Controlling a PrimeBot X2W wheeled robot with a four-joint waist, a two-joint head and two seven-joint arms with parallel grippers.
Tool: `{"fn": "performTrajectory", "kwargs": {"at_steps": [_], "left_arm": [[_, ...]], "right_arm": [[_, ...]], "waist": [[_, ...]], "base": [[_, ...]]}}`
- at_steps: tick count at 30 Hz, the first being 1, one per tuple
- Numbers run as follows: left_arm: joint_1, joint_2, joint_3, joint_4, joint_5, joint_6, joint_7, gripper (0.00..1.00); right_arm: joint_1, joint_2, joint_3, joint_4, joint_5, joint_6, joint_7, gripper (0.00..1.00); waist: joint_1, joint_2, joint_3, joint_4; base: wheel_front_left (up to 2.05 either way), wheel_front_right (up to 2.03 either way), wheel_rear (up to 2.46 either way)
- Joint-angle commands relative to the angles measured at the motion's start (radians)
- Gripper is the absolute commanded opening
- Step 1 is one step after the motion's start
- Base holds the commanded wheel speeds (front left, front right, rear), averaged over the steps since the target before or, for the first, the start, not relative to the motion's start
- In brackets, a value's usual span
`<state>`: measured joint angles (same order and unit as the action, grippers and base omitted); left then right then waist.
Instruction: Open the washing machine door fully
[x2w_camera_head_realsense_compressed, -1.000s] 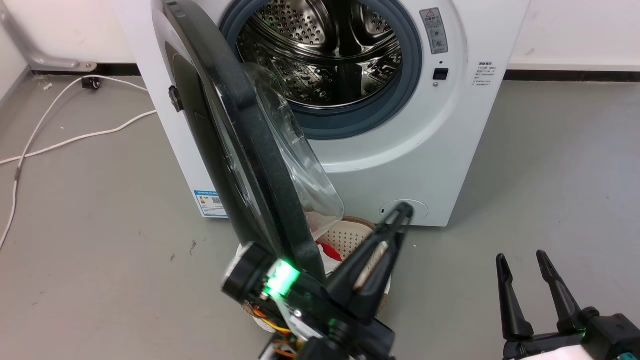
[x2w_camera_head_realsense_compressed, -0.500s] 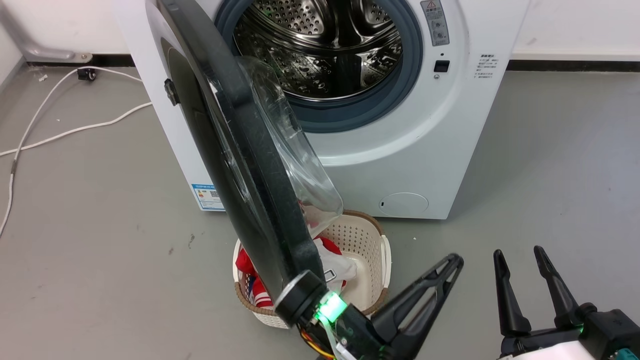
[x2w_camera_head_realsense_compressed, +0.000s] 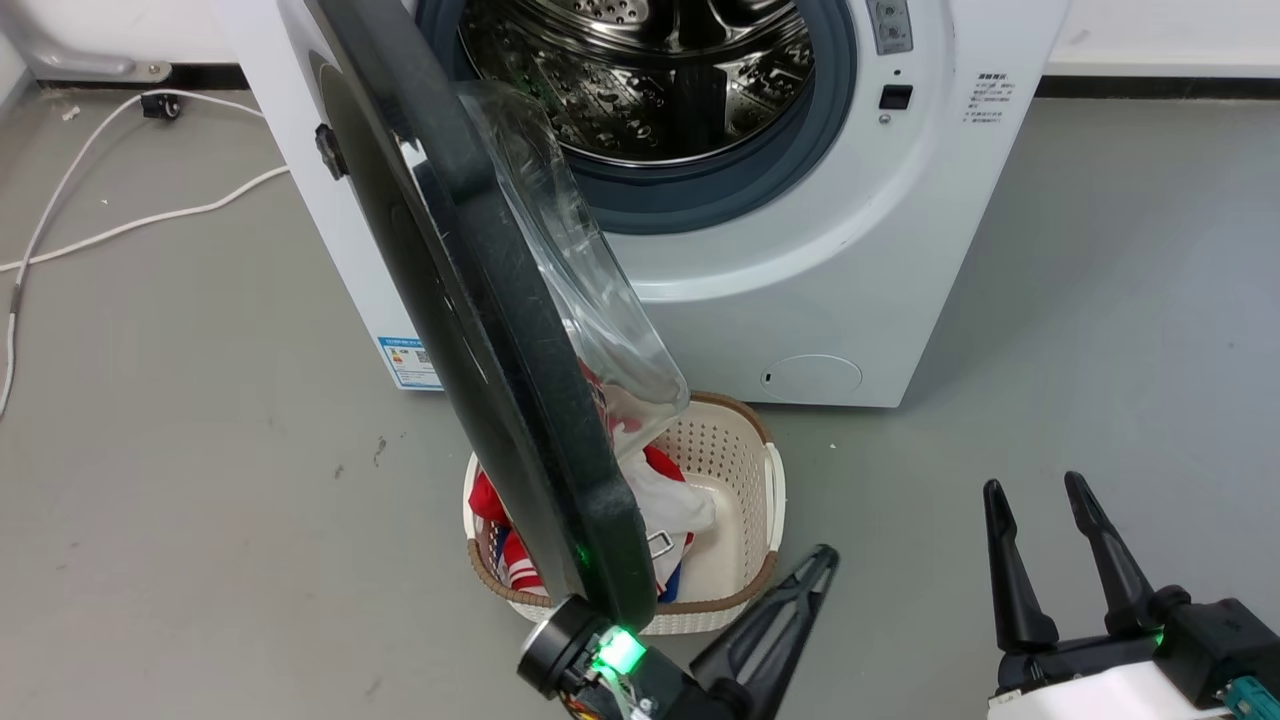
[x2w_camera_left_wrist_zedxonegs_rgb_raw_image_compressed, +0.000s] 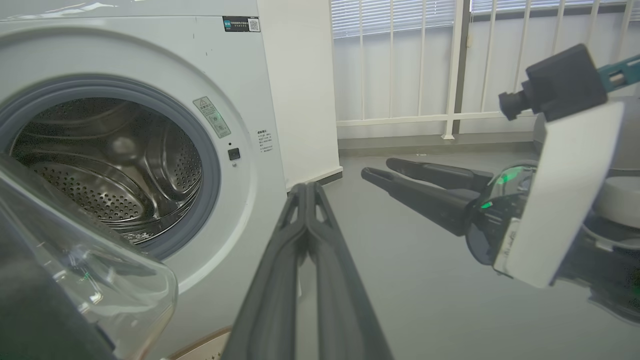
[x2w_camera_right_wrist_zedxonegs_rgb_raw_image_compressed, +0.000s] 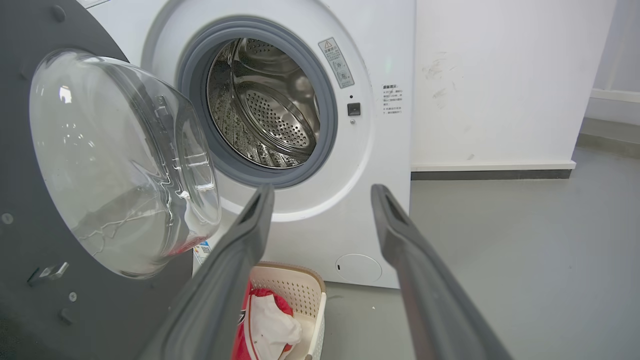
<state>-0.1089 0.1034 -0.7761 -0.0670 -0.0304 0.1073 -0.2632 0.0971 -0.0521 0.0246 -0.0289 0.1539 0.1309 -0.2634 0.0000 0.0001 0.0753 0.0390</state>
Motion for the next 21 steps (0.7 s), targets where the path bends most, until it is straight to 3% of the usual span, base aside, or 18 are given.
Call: {"fn": "performTrajectory", "kwargs": {"at_steps": [1,14,21], "left_arm": [[0.011,0.0,0.017,0.016,-0.013,0.006,-0.002,0.0],[0.005,0.0,0.171,0.096,-0.041,0.017,-0.002,0.0],[0.03,0.02,0.261,0.099,-0.04,0.034,0.001,0.0]], "right_arm": [[-0.02,0.004,0.002,0.002,-0.001,0.0,-0.002,1.0],[-0.039,0.004,-0.002,0.012,0.003,0.0,-0.002,1.0],[-0.025,0.003,-0.007,0.015,0.005,0.0,-0.002,1.0]], "waist": [[0.0,-0.0001,0.01,-0.003],[0.0,-0.0001,0.044,-0.005],[0.0,-0.0001,0.043,0.029]], "base": [[0.0,0.0,0.0],[0.0,0.0,0.0],[0.0,0.0,0.0]]}}
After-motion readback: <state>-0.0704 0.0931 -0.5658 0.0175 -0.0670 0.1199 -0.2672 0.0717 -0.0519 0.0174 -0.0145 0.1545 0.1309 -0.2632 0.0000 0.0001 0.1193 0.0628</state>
